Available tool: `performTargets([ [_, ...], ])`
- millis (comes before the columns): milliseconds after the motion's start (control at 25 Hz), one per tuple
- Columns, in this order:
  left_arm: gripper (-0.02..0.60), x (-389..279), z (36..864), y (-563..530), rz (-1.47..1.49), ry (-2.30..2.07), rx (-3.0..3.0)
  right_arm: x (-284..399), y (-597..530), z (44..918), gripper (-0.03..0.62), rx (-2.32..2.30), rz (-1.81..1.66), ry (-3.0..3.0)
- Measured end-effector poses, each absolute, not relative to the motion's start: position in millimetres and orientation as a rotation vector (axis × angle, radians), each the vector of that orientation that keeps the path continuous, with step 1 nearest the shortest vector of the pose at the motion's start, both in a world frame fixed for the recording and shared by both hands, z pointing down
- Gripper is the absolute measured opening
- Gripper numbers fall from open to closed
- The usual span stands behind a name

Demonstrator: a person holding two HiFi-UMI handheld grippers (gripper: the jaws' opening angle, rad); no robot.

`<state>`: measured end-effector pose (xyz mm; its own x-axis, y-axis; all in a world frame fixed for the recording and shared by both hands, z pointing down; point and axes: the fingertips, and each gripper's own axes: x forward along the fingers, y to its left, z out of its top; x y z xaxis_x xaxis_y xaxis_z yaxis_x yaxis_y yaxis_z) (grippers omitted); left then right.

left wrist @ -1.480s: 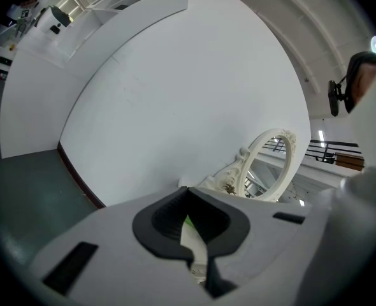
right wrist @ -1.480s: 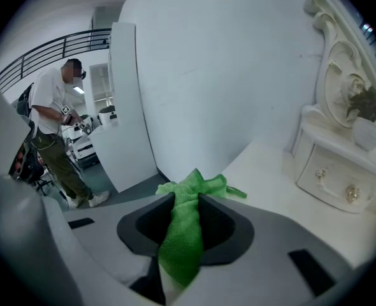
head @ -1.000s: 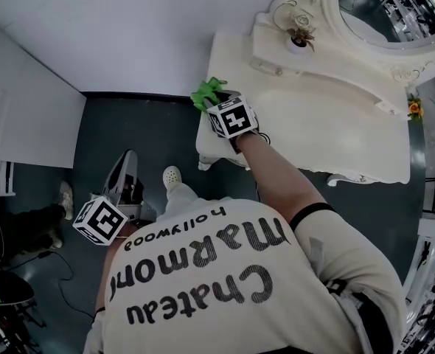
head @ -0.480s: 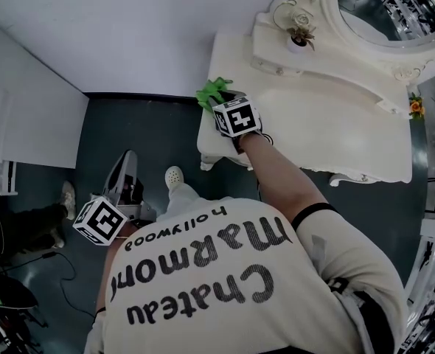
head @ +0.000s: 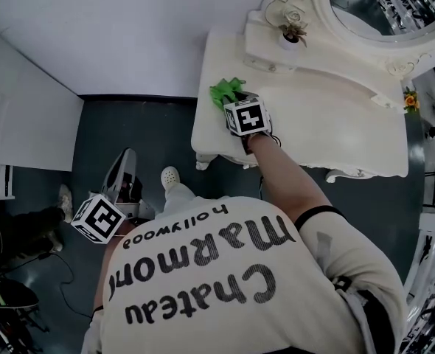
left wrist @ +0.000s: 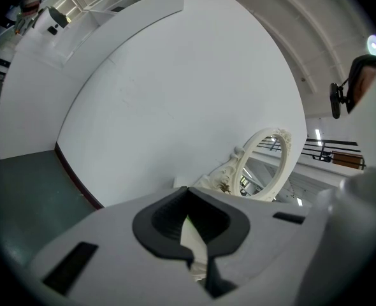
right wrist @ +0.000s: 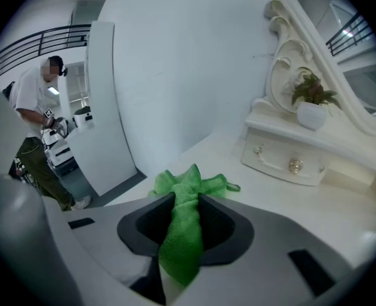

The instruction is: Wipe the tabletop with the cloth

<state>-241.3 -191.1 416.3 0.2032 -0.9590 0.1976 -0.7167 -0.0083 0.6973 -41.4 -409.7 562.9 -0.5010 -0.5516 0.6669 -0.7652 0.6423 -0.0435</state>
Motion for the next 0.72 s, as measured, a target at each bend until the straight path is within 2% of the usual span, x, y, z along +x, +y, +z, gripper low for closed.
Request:
performTargets([
  [720,0.008,-189,416,-205,-0.416,-1.426,1.879,92,-405,561,0.123,1.309,0.534,-2.116],
])
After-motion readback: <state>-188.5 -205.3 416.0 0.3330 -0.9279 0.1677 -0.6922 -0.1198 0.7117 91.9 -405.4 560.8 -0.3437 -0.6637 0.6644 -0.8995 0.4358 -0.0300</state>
